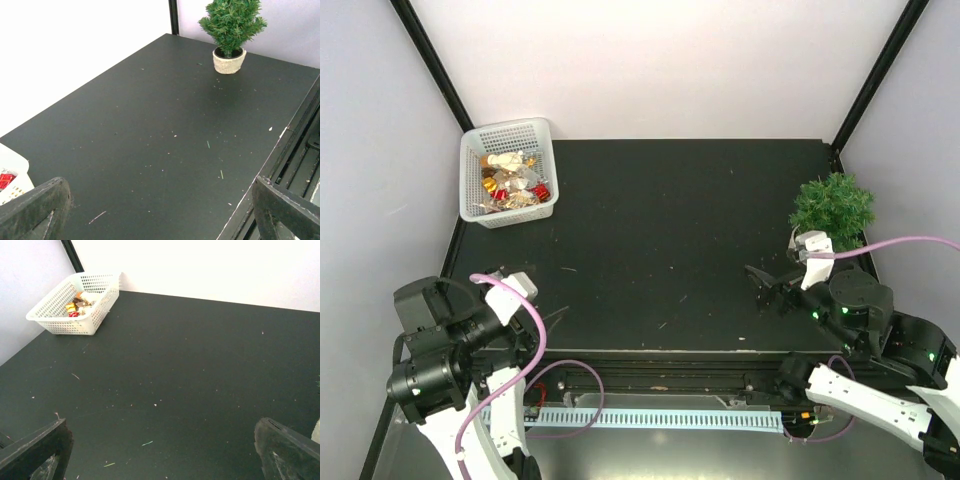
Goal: Decorate the small christmas tree
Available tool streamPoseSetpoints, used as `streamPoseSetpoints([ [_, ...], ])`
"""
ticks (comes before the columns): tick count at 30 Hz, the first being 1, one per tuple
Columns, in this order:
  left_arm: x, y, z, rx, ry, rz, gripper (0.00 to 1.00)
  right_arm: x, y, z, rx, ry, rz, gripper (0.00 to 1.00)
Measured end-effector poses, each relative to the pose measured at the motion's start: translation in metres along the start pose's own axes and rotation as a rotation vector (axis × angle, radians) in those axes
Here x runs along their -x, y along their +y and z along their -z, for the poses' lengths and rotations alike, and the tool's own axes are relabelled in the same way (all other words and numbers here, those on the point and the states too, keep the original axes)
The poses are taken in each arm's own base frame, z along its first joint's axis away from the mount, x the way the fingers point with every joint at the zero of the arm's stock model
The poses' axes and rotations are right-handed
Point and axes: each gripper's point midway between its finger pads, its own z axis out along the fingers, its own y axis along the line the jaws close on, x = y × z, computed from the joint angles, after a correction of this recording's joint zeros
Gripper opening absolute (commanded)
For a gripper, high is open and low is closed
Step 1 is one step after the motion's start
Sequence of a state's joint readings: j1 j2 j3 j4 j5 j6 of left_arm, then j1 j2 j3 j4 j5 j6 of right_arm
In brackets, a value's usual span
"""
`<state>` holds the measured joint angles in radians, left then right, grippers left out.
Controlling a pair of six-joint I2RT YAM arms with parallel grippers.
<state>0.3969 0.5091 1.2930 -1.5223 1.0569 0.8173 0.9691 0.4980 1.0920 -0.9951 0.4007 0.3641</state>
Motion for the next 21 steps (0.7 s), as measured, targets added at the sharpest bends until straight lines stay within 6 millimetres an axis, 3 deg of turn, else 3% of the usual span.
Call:
streamPoseSetpoints([
  [10, -0.001, 0.001, 0.000, 0.007, 0.004, 0.012, 0.99, -0.001, 0.001, -0.002, -0.002, 0.007, 0.007, 1.00],
  [15, -0.003, 0.010, -0.001, 0.039, 0.021, 0.034, 0.99, -0.005, 0.004, -0.013, -0.017, 0.047, 0.025, 1.00],
  [21, -0.008, 0.055, -0.006, 0.144, 0.093, 0.108, 0.99, -0.011, 0.001, -0.031, -0.091, 0.095, 0.052, 1.00],
])
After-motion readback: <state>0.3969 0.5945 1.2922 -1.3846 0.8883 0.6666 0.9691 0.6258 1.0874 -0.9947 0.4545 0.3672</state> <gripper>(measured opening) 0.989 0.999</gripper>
